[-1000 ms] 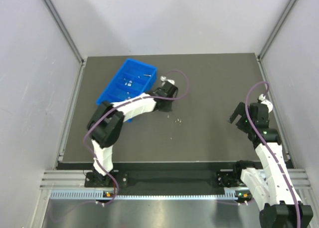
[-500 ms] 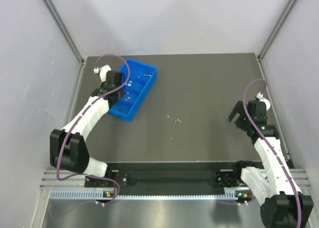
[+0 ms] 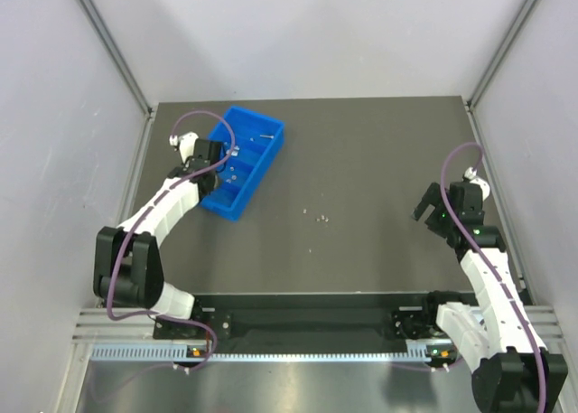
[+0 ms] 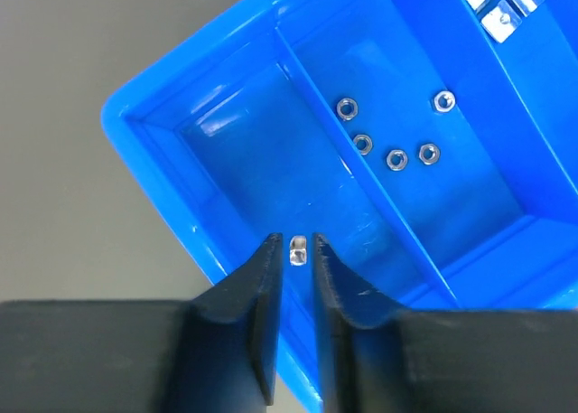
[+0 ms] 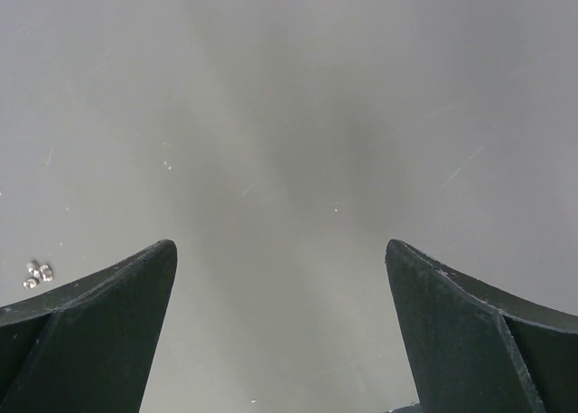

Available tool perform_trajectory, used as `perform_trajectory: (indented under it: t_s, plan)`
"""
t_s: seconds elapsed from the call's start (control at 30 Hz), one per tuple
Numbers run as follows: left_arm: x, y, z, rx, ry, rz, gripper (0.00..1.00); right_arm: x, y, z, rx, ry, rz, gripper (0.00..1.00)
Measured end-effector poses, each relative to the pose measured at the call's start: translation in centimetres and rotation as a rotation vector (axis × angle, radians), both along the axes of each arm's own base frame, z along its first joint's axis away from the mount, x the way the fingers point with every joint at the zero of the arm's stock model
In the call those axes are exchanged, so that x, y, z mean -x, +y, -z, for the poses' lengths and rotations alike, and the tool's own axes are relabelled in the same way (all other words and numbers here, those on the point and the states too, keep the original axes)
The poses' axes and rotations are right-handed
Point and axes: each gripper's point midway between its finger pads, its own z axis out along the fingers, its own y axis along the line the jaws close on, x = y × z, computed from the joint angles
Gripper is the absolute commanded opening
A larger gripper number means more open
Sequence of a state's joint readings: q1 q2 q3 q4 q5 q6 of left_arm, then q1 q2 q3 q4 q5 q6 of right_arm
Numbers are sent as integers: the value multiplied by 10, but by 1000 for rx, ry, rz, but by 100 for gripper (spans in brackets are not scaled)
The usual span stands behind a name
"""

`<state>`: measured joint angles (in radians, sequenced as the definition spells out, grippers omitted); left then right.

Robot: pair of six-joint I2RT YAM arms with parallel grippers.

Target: Sort the screws and nuts into containers

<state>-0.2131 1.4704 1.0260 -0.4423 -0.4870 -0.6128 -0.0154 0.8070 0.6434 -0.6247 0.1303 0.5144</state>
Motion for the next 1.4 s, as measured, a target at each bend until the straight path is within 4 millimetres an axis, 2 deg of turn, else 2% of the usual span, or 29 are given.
perform_trajectory:
  t_s: [0.03, 0.07, 0.17, 0.23, 0.3, 0.37, 0.43, 0.47, 0.5, 0.57, 0.63, 0.7, 0.8, 0.9, 1.23, 1.4]
  plan:
    - [0, 0, 0, -1, 2, 3, 34, 0, 0, 0, 1, 0, -1, 100]
    - [0, 0, 1, -2, 3, 6, 43, 0, 0, 0, 2, 0, -2, 100]
    - [-1, -5, -1, 14, 9, 26, 53, 0, 0, 0, 6, 2, -5, 100]
    - [-2, -15, -8, 34, 0, 57, 56, 0, -1, 0, 9, 3, -5, 100]
    - [-2, -37, -19, 49, -24, 117, 58, 0, -1, 0, 12, 8, -4, 100]
    - [3, -79, -37, 59, -60, 227, 58, -1, -2, -1, 15, 9, -5, 100]
    - [15, -145, -54, 88, -99, 392, 57, -2, -2, -1, 16, 12, -6, 100]
    - [21, -168, -58, 104, -108, 453, 57, -2, -2, 0, 16, 15, -6, 100]
    - [33, -202, -60, 122, -112, 540, 57, -2, -2, 1, 16, 18, -6, 100]
    - [49, -240, -53, 131, -93, 629, 54, -1, -2, 1, 16, 19, -7, 100]
    - [57, -266, -32, 123, -38, 679, 53, -2, -2, 0, 15, 17, -7, 100]
    - [57, -275, -7, 102, 19, 686, 53, -1, -1, 0, 15, 17, -9, 100]
    - [55, -275, 31, 58, 105, 673, 53, -1, -1, -1, 14, 12, -11, 100]
    - [55, -273, 54, 29, 159, 680, 52, 0, -1, -3, 15, 2, -14, 100]
    - [41, -288, 72, -12, 188, 720, 44, 0, -1, -5, 18, -6, -17, 100]
    - [39, -283, 85, -34, 215, 708, 40, 0, -1, -5, 19, -6, -15, 100]
